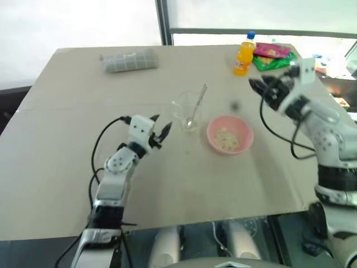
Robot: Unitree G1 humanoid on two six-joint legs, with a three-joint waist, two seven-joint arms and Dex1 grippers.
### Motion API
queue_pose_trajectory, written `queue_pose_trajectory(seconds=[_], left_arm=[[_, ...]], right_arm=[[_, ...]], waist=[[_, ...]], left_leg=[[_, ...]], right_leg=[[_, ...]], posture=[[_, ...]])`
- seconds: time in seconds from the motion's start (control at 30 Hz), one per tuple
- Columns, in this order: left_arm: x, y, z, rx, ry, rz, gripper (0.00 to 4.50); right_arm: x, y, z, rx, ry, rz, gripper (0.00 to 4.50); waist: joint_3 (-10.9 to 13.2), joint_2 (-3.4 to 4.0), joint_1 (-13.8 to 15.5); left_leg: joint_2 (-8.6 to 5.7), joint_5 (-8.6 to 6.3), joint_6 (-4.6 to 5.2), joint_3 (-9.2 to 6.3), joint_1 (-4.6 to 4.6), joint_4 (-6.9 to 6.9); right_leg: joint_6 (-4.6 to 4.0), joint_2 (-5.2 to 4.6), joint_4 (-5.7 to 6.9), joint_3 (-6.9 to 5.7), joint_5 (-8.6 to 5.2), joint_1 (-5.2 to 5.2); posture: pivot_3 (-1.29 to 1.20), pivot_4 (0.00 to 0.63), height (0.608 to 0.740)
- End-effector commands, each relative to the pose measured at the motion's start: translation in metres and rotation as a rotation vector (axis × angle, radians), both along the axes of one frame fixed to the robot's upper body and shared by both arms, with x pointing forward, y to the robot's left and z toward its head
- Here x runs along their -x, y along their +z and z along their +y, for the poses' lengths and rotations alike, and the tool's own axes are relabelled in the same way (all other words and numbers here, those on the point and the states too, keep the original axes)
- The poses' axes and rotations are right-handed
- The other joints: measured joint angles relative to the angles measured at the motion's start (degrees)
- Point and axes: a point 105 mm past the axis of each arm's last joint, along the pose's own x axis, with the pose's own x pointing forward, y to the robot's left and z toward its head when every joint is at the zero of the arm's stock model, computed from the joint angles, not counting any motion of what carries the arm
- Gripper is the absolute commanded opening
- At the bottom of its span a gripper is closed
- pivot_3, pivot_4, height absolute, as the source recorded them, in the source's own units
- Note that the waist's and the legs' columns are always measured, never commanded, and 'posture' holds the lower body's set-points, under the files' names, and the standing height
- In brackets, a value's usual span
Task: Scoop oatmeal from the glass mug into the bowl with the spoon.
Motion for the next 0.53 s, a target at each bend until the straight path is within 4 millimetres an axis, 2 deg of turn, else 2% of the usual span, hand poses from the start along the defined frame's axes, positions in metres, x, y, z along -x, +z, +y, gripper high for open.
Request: queue_pose_trajectory(seconds=[0.03, 0.1, 0.13, 0.17, 0.23, 0.33, 0.53], left_arm=[[0.031, 0.003, 0.016, 0.002, 0.05, 0.011, 3.06], [0.049, -0.005, 0.022, 0.021, 0.076, 0.055, 3.73], [0.06, -0.009, 0.022, 0.024, 0.07, 0.078, 4.22], [0.068, -0.012, 0.022, 0.024, 0.064, 0.096, 4.5], [0.083, -0.023, 0.025, 0.018, 0.079, 0.144, 4.5], [0.1, -0.034, 0.029, 0.014, 0.096, 0.197, 4.5], [0.103, -0.04, 0.03, -0.02, 0.106, 0.205, 4.5]], right_arm=[[0.033, -0.017, -0.015, 0.108, 0.11, -0.031, 2.47], [0.055, -0.04, -0.02, 0.119, 0.179, 0.04, 2.99], [0.065, -0.05, -0.022, 0.122, 0.209, 0.07, 3.32], [0.073, -0.058, -0.024, 0.132, 0.228, 0.091, 3.82], [0.086, -0.076, -0.031, 0.16, 0.241, 0.131, 4.47], [0.097, -0.093, -0.039, 0.147, 0.222, 0.174, 4.47], [0.102, -0.106, -0.05, 0.126, 0.18, 0.208, 4.47]], waist=[[0.0, 0.0, 0.1], [0.0, 0.0, 0.1], [0.0, 0.0, 0.1], [0.0, 0.0, 0.2], [0.0, 0.02, 0.2], [0.0, 0.02, 0.1], [0.0, 0.01, 0.3]], left_leg=[[0.01, 0.0, 0.0, -0.04, 0.03, -0.04], [0.02, -0.01, 0.01, -0.09, 0.07, -0.04], [0.02, -0.01, 0.01, -0.12, 0.07, -0.04], [0.04, -0.01, 0.01, -0.13, 0.11, -0.02], [0.04, -0.01, 0.0, -0.16, 0.22, 0.02], [0.13, -0.06, -0.05, -0.13, 0.92, 0.0], [0.08, -0.2, -0.28, -0.14, 0.92, 0.01]], right_leg=[[0.0, 0.0, -0.02, 0.02, -0.01, 0.0], [-0.01, 0.01, -0.07, 0.0, -0.01, 0.05], [-0.02, 0.01, -0.07, 0.0, -0.02, 0.06], [-0.03, 0.01, -0.08, 0.0, -0.03, 0.08], [-0.24, 0.01, -0.12, 0.01, -0.17, 0.18], [-0.03, -0.12, -0.29, 0.01, -0.33, 0.8], [-0.03, -0.26, -0.3, -0.01, -0.32, 0.8]], posture=[[0.0, 0.15, 0.74], [0.0, 0.15, 0.74], [0.0, 0.15, 0.74], [0.0, 0.15, 0.74], [0.0, 0.15, 0.74], [0.0, 0.15, 0.74], [0.0, 0.15, 0.74]])
